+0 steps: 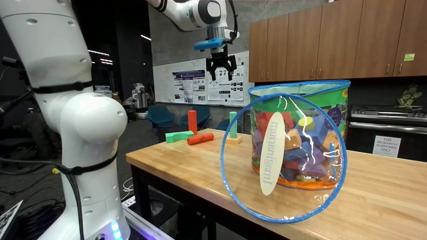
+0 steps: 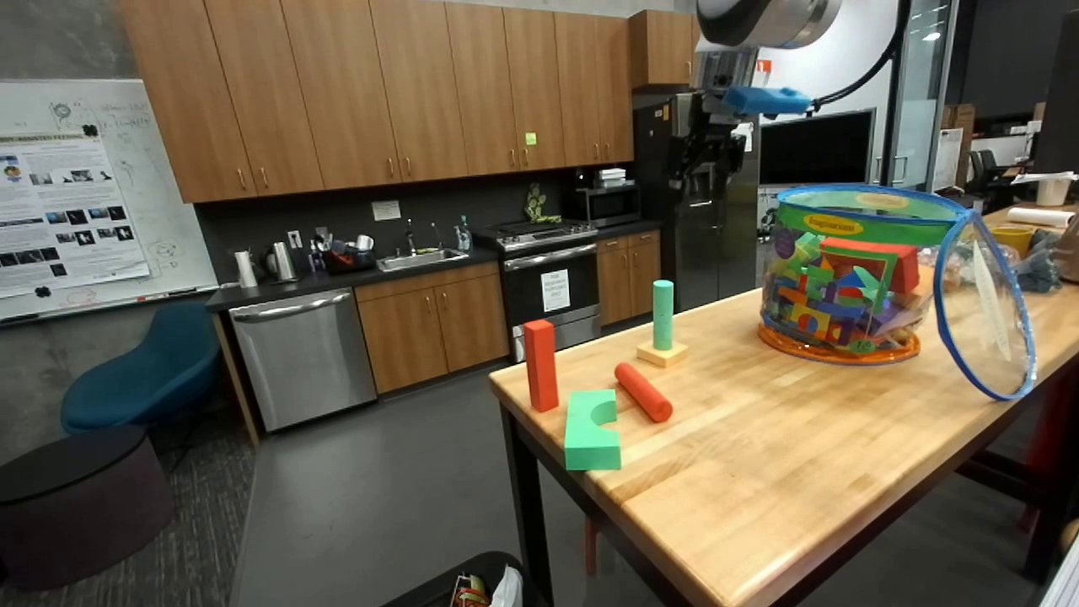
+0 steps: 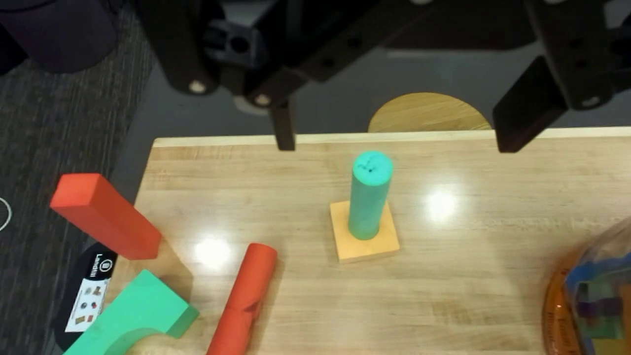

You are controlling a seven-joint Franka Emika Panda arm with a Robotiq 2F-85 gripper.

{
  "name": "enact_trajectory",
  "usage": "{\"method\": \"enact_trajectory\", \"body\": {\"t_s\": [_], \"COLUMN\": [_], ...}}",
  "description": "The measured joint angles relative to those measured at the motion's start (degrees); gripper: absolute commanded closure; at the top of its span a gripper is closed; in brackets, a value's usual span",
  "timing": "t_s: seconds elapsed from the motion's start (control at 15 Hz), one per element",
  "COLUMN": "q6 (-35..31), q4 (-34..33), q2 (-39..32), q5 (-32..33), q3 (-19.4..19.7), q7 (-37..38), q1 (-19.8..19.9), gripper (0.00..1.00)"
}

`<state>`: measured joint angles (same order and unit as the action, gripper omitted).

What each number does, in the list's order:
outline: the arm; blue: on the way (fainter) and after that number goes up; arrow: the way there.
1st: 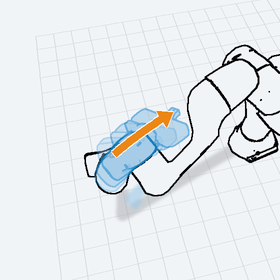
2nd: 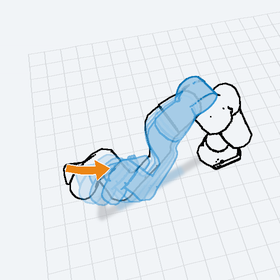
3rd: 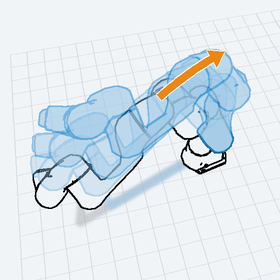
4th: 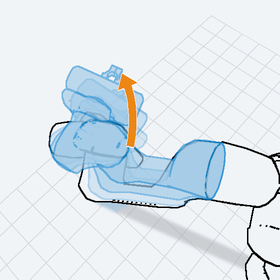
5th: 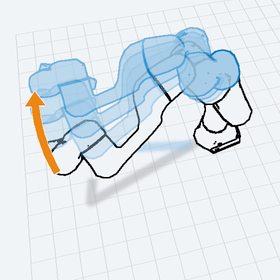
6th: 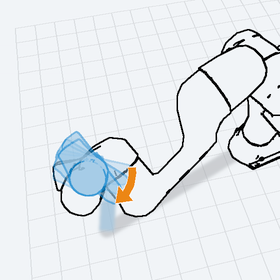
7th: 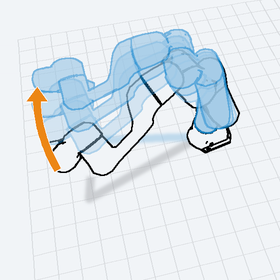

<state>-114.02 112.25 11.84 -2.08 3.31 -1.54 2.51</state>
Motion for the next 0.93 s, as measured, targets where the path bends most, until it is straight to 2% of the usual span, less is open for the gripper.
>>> {"method": "enact_trajectory", "body": {"t_s": [0.4, 0.93], "q6": [-10.16, -13.78], "q4": [3.17, 2.39], "q2": [-8.93, -16.55], "q5": [-0.06, -0.12], "q3": [-1.11, -0.01], "q7": [1.49, -1.31], "q1": [-0.35, 1.04], "gripper": [0.00, 0.00]}}
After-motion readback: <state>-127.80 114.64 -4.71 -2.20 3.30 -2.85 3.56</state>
